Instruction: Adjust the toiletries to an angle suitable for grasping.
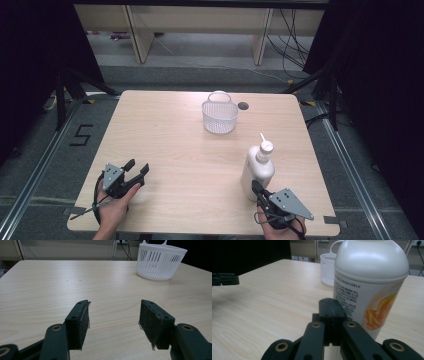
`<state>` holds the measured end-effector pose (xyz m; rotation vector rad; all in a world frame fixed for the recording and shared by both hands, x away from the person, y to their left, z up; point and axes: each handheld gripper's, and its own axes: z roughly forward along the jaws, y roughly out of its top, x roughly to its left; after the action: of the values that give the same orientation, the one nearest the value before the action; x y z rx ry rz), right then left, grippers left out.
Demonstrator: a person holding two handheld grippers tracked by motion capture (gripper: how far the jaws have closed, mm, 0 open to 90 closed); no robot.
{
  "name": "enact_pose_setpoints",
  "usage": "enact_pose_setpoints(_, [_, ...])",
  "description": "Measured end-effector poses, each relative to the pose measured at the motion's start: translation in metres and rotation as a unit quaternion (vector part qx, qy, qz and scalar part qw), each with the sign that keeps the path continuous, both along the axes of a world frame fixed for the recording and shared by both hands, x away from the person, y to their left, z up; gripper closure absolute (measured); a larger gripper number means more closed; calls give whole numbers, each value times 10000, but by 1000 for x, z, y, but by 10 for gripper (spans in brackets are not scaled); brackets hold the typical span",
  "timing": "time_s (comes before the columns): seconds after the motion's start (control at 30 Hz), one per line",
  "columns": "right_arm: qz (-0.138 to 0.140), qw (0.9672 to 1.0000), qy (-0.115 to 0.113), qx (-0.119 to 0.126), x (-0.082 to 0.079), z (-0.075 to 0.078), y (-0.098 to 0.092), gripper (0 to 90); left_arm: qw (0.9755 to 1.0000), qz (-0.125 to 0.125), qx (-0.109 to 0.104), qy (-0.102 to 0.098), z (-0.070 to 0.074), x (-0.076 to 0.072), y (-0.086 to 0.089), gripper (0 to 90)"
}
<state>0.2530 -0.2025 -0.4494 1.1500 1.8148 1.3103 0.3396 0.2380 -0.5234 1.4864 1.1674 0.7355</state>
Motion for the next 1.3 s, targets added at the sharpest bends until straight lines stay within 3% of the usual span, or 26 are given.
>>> enact_pose_setpoints(0.03, [-57,9999,33,159,0,-1,1,900,10000,-14,-20,-35,0,0,0,401])
enact_pose_setpoints(0.13, [-149,9999,-11,68,1,1,-5,900,10000,0,5,-1,0,0,0,400])
enact_pose_setpoints(0.27, [-339,9993,73,164,2,3,-11,900,10000,-13,-36,-36,0,0,0,399])
enact_pose_setpoints(0.67, [-918,9957,-84,116,23,4,-39,900,10000,12,-9,14,0,-1,0,398])
enact_pose_setpoints(0.77, [-938,9955,-46,155,25,4,-40,900,10000,13,-9,14,0,-1,0,399])
enact_pose_setpoints(0.83, [-995,9950,1,26,27,5,-42,900,10000,8,-9,13,0,-1,0,399])
enact_pose_setpoints(0.87, [-1014,9946,-5,202,27,4,-40,900,10000,5,-5,16,0,-1,0,399])
enact_pose_setpoints(1.03, [-1114,9935,58,225,32,4,-42,900,10000,-34,5,-31,0,0,-1,397])
enact_pose_setpoints(1.07, [-1057,9943,-17,134,34,3,-44,900,10000,-23,26,5,0,-1,-1,397])
enact_pose_setpoints(1.17, [-1063,9940,1,259,34,2,-43,900,10000,-39,-30,-49,0,0,0,396])
enact_pose_setpoints(1.3, [-1129,9934,-125,153,30,3,-45,884,10000,-5,12,27,0,0,-1,394])
